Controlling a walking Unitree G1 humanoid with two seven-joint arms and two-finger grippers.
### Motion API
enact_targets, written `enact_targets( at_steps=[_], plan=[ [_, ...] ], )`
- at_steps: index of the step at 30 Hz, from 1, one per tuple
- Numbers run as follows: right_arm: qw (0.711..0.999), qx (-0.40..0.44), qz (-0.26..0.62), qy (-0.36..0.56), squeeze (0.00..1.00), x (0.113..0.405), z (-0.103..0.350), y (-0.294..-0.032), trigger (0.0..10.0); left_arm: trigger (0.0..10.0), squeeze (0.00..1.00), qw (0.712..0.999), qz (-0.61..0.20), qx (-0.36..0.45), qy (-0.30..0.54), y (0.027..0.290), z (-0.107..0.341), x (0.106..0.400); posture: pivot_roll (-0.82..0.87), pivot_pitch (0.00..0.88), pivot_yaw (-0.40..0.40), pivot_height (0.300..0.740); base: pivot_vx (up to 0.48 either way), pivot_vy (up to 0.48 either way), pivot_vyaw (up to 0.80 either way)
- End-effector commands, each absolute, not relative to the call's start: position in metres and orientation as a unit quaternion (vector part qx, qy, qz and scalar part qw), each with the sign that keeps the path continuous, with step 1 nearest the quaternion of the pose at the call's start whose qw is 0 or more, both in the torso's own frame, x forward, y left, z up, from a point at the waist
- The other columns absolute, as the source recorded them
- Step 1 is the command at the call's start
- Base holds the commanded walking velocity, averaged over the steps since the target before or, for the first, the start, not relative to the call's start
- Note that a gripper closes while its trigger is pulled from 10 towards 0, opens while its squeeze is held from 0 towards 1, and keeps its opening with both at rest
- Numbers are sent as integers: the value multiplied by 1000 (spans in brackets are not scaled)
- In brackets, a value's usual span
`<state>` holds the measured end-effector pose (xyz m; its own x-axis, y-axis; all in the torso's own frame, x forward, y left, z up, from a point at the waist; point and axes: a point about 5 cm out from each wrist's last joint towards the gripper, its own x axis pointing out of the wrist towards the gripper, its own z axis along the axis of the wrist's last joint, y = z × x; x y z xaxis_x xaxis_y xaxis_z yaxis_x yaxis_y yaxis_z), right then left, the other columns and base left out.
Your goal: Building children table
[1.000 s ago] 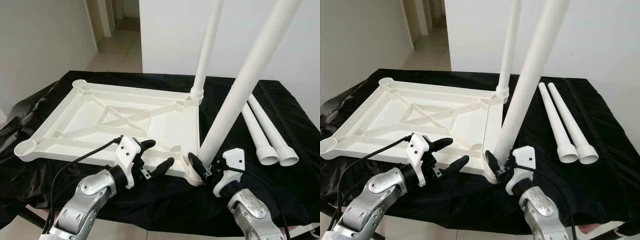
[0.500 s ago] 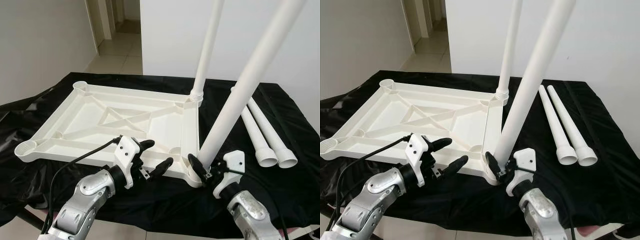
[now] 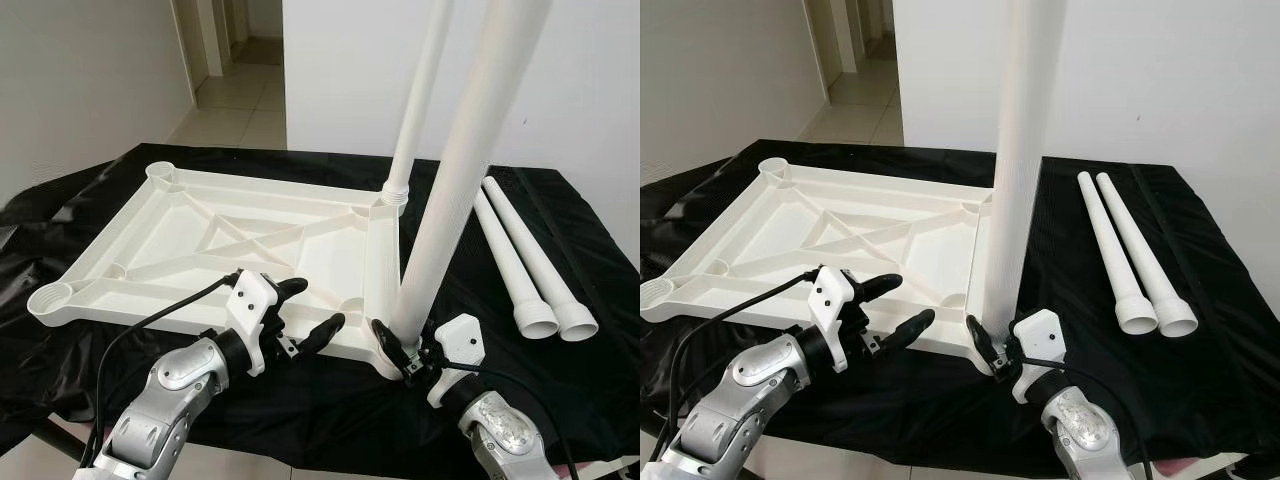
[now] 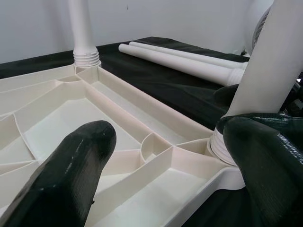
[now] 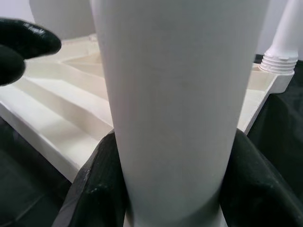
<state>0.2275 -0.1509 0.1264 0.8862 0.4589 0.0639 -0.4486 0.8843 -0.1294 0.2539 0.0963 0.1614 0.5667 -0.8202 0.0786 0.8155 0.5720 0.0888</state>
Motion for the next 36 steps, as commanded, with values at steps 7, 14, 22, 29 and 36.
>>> enact_targets(
  at_steps=[7,14,22,29,36],
  plan=[
    [979,-35,200,28,0,230,92,-167,10000,10000,0,877,-477,23,-57,99,166,254,17,63,44,740,0,0,0],
    [975,-61,203,64,0,244,89,-168,10000,10000,0,876,-478,25,-59,98,168,255,21,69,42,740,0,0,0],
    [963,-83,236,98,0,256,90,-168,10000,10000,0,878,-474,23,-60,99,169,254,26,74,33,740,0,0,0],
    [959,-79,249,110,0,265,95,-171,10000,10000,0,880,-471,23,-59,100,169,253,30,77,29,740,0,0,0],
    [961,-64,241,118,0,267,94,-175,10000,10000,0,880,-471,24,-60,101,170,253,30,77,29,740,0,0,0]
  ],
)
